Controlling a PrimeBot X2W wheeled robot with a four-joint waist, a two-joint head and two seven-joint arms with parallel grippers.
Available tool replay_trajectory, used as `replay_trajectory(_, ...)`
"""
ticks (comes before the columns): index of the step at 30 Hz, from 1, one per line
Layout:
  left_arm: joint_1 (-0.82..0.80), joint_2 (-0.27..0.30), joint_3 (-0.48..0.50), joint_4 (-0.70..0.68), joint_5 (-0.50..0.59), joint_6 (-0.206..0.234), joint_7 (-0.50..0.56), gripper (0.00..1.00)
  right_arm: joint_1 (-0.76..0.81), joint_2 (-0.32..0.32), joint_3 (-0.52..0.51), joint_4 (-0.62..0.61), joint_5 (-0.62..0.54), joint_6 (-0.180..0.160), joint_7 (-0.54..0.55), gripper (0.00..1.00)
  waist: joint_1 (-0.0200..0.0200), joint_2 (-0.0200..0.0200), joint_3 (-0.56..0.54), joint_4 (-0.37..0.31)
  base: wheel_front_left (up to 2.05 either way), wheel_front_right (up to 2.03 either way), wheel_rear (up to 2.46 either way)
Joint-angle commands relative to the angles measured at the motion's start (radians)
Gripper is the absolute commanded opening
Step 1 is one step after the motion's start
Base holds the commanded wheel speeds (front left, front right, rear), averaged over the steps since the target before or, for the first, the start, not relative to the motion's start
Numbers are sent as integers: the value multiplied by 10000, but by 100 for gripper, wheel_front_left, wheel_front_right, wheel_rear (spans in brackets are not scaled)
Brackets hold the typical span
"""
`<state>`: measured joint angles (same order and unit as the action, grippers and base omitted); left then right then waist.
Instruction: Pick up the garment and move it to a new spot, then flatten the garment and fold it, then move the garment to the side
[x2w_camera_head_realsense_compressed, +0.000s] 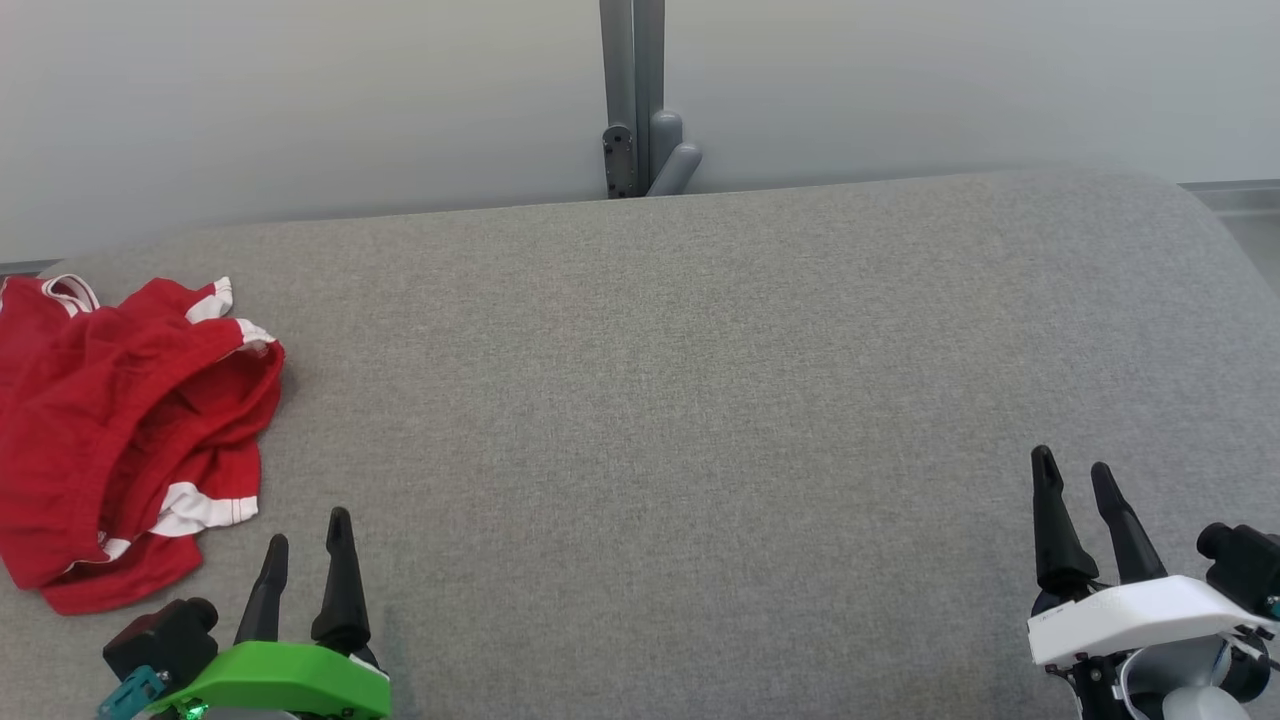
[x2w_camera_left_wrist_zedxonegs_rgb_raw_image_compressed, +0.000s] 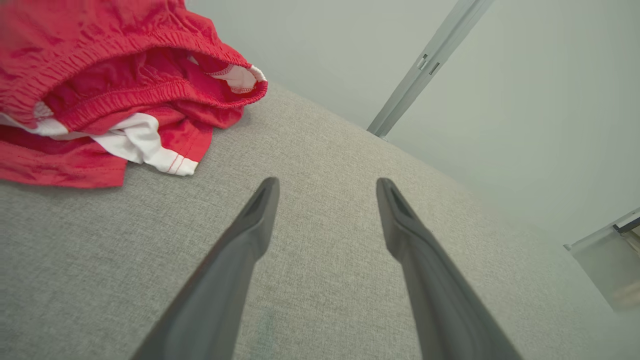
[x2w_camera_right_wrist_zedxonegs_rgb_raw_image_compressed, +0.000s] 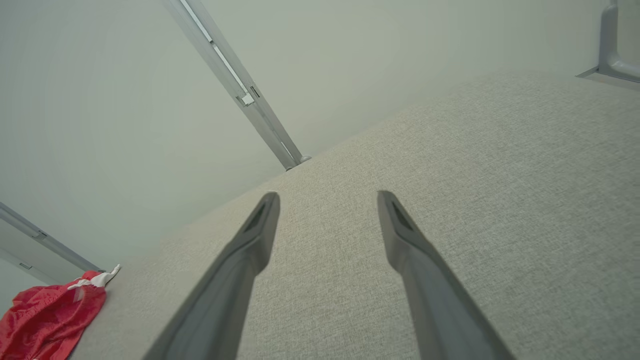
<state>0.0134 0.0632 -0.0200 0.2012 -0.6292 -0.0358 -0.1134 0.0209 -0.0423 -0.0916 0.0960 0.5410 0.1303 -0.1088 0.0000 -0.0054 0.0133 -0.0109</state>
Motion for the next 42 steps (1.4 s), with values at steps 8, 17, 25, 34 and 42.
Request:
replay_trajectory(8, 139, 287, -258, -258, 1171, 235, -303, 100, 92, -66, -57, -231, -1242, 4, -320, 100, 0, 29, 21, -15, 0, 0, 0)
replay_trajectory(17, 271, 386, -467, -254, 2071, 434, -533, 100, 197, -74, -27, -329, -2309, 4, -564, 100, 0, 33, 54, -48, 0, 0, 0)
replay_trajectory(25, 307, 424, -598, -277, 2819, 544, -727, 100, 278, -81, 43, -410, -3114, 4, -759, 100, 0, 36, 113, -69, 0, 0, 0)
replay_trajectory(34, 419, 114, -265, -33, 2990, 207, -934, 100, 368, -87, 40, -324, -3713, 4, -965, 100, 0, 40, 119, -78, 0, 0, 0)
replay_trajectory(42, 429, -18, -83, 96, 3647, -58, -1095, 100, 478, -91, 12, -194, -4374, 5, -1133, 100, 0, 44, 151, -82, 0, 0, 0)
